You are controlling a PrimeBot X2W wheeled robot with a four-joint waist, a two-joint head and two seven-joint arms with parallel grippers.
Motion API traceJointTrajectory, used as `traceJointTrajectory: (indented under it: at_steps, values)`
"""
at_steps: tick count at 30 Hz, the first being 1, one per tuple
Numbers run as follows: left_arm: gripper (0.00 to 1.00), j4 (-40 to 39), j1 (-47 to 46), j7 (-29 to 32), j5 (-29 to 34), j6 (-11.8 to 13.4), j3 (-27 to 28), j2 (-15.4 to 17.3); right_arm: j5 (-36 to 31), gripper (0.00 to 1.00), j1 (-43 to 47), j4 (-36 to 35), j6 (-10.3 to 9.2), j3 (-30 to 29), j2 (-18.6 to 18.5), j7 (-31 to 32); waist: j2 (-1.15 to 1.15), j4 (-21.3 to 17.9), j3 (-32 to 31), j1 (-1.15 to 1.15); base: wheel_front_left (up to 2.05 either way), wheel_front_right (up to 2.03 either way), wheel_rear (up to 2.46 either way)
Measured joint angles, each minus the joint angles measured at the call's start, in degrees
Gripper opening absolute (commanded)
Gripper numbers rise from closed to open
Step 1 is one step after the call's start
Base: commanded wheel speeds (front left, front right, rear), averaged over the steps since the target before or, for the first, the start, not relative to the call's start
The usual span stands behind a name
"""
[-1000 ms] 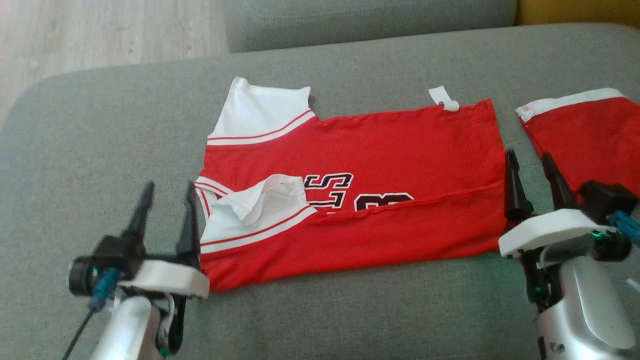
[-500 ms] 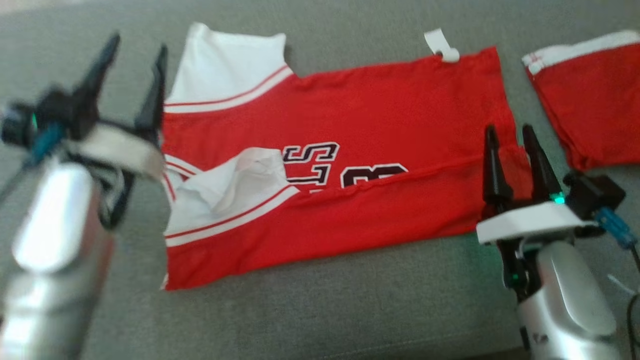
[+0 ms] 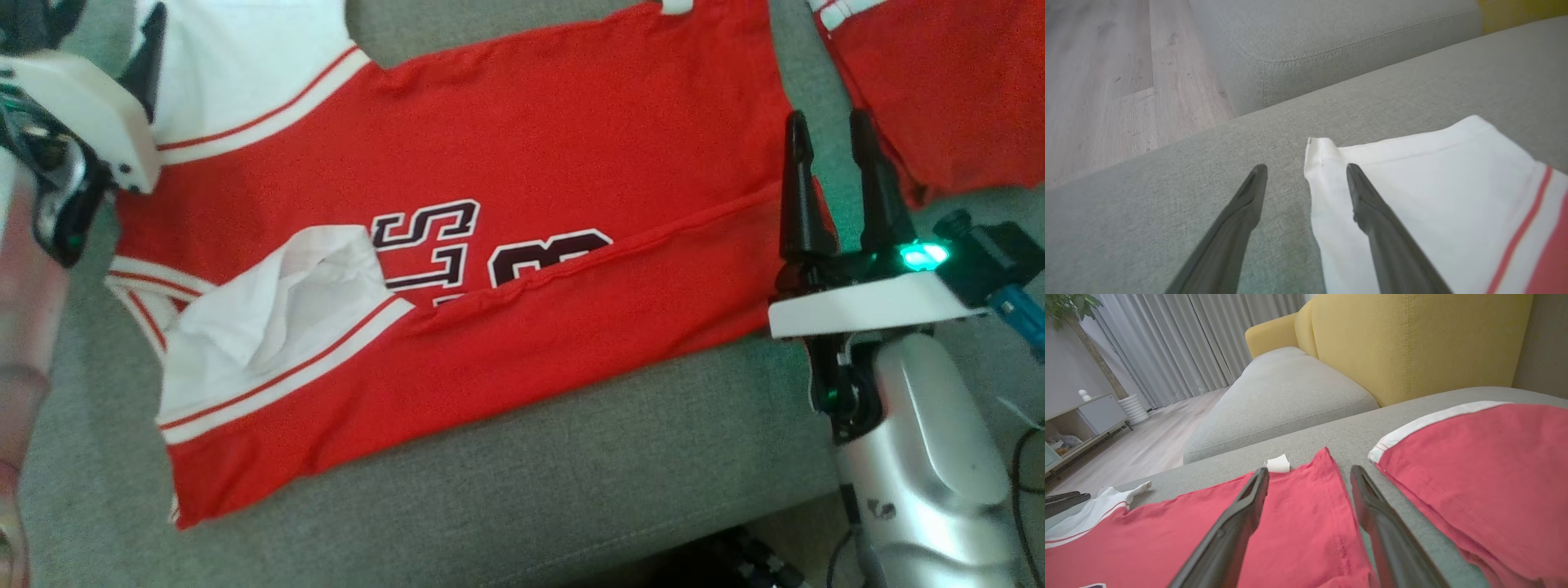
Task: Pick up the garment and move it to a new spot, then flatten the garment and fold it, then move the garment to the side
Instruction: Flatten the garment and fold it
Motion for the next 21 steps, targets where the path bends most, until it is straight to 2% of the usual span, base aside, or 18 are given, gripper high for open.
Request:
traceJointTrajectory:
  at_steps: [7,12,14,18,21]
  values:
    - [1.0,3.5,-3.9,-0.2,-3.0,0.0,-2.9,1.8,0.9,1.0,-1.7,-1.2,0.0,0.5,0.0,0.0,0.0,-2.1,3.1,-0.01,0.0,0.0,0.0]
    - [1.0,4.6,-6.1,-0.2,-5.3,0.0,-6.2,1.9,0.9,1.0,-1.6,-0.7,0.0,0.4,0.0,0.0,0.0,-2.6,4.0,-0.01,0.0,0.0,0.0]
    - [0.0,4.9,-6.4,0.0,-5.9,0.0,-6.7,1.9,0.9,1.0,-1.6,-0.6,0.0,0.4,0.0,0.0,0.0,-2.6,4.0,-0.01,0.0,0.0,0.0]
    - [0.0,5.4,-6.7,0.6,-8.3,0.0,-9.0,1.7,0.8,1.0,-1.6,0.2,0.0,0.0,0.0,0.0,0.0,-2.3,3.2,-0.01,0.0,0.0,0.0]
    - [0.0,6.7,-6.0,-3.6,-9.0,0.0,-10.2,1.3,-0.7,1.0,-1.6,1.2,0.0,-0.6,0.0,0.0,0.0,-1.4,1.7,-0.01,0.0,0.0,0.0]
